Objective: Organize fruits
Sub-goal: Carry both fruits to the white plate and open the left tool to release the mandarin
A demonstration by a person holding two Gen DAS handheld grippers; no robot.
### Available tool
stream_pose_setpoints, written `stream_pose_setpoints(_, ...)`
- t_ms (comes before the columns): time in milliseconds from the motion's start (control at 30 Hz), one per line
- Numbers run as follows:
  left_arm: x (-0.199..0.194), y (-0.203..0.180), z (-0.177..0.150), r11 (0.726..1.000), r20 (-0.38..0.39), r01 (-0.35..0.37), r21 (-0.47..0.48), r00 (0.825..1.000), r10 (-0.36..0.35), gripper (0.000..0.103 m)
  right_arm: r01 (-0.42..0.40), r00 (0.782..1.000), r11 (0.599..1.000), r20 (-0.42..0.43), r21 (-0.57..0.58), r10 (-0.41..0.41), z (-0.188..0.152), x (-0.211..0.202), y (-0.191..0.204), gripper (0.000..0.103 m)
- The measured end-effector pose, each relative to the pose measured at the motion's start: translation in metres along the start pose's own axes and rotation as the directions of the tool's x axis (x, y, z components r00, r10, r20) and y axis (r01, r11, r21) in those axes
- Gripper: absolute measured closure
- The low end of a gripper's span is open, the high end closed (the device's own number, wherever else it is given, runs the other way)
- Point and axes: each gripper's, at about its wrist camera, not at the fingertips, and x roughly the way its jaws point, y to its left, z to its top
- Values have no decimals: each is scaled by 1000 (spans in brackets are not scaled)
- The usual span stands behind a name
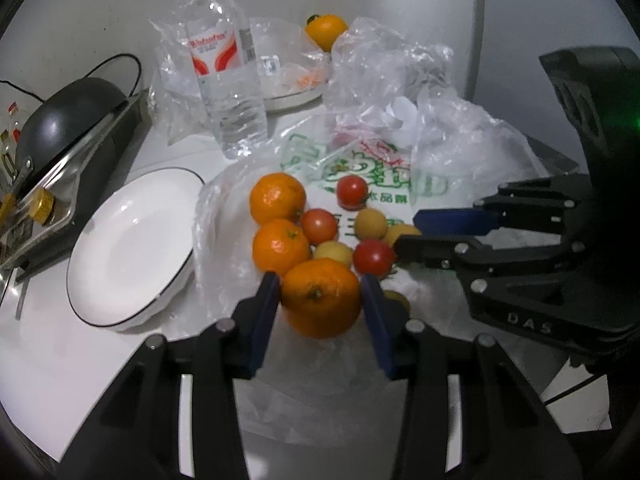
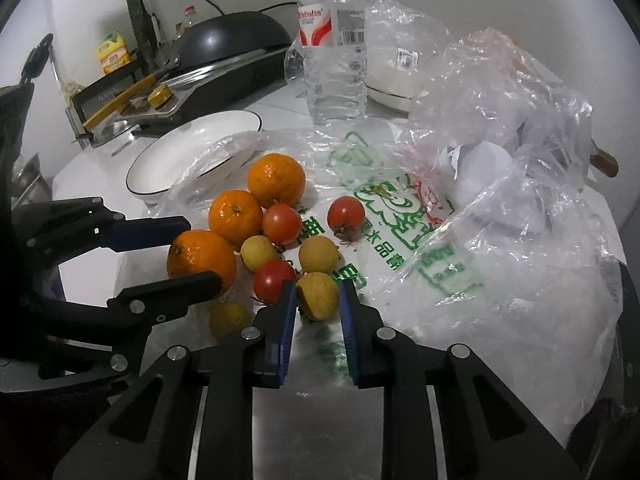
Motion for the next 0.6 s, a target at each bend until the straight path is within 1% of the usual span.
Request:
stream_pose_setpoints(233, -24, 4, 2, 1000, 69, 13, 8, 998, -14, 60, 36, 998, 999, 53, 3, -36, 7, -22, 8, 80)
stream_pose_setpoints(433, -47, 17, 4, 1000, 134, 11, 4, 991, -12, 60, 55, 994, 999, 96, 0, -54, 14, -37, 22, 80)
stream_pose_setpoints(600, -62, 30, -2, 1000, 165, 10, 4, 986, -10, 60, 74, 990, 997, 120, -8, -72, 20, -44, 38, 80)
